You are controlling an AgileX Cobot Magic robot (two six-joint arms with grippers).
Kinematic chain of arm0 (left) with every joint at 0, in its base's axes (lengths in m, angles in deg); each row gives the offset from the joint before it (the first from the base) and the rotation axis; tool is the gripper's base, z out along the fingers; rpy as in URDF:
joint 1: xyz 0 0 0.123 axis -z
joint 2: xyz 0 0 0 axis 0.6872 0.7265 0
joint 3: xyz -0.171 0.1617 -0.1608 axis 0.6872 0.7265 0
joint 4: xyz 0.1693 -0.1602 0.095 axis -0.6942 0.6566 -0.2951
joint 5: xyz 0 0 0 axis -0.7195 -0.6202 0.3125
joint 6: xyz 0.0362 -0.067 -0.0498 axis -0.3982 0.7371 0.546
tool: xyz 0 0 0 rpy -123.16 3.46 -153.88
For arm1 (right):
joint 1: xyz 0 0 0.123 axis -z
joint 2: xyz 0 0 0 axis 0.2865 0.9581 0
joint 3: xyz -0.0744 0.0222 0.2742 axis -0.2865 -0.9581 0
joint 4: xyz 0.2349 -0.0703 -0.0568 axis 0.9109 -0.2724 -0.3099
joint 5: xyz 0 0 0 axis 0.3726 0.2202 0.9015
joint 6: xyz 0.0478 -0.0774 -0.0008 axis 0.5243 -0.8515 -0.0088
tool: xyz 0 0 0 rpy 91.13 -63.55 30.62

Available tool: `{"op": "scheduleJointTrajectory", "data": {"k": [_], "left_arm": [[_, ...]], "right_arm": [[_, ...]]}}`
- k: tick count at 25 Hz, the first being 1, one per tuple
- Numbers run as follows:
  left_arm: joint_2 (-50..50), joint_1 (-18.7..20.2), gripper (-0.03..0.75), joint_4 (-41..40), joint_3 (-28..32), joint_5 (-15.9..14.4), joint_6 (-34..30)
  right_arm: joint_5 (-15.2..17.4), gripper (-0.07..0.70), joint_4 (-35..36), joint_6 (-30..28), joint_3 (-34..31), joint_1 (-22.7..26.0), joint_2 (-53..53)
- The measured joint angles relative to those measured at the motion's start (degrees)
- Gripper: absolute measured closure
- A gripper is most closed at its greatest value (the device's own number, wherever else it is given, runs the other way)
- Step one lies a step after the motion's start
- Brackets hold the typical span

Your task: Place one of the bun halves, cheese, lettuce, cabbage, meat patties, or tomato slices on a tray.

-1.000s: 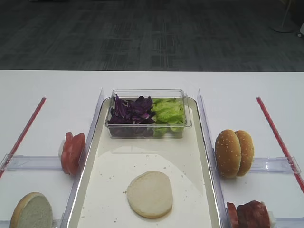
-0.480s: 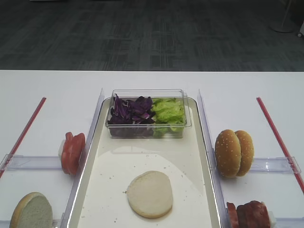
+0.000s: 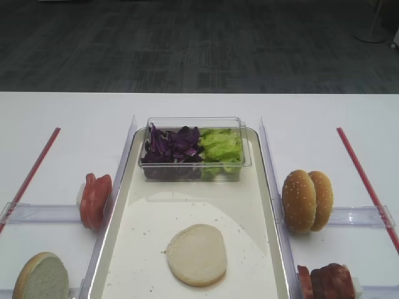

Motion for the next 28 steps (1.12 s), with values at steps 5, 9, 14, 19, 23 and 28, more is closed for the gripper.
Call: {"op": "scheduleJointTrajectory", "data": {"k": [5, 9, 14, 19, 23, 28], "left_arm": [[0.00, 0.00, 0.243, 0.00, 0.00, 0.00, 0.14], [0.00, 0.00, 0.244, 0.00, 0.00, 0.00, 0.14], [0.00, 0.00, 0.244, 0.00, 0.00, 0.00, 0.14], [0.00, 0.00, 0.244, 0.00, 0.00, 0.00, 0.14], [0.00, 0.00, 0.244, 0.00, 0.00, 0.00, 0.18], [0.00, 0.00, 0.244, 0.00, 0.00, 0.00, 0.18]], "right_arm": [[0.00, 0.083, 0.00, 0.00, 0.00, 0.00, 0.00], [0.00, 0.083, 0.00, 0.00, 0.00, 0.00, 0.00], [0.00, 0.083, 0.00, 0.00, 0.00, 0.00, 0.00], [0.00, 0.083, 0.00, 0.00, 0.00, 0.00, 0.00], [0.00, 0.083, 0.00, 0.00, 0.00, 0.00, 0.00], [0.00, 0.083, 0.00, 0.00, 0.00, 0.00, 0.00]]}}
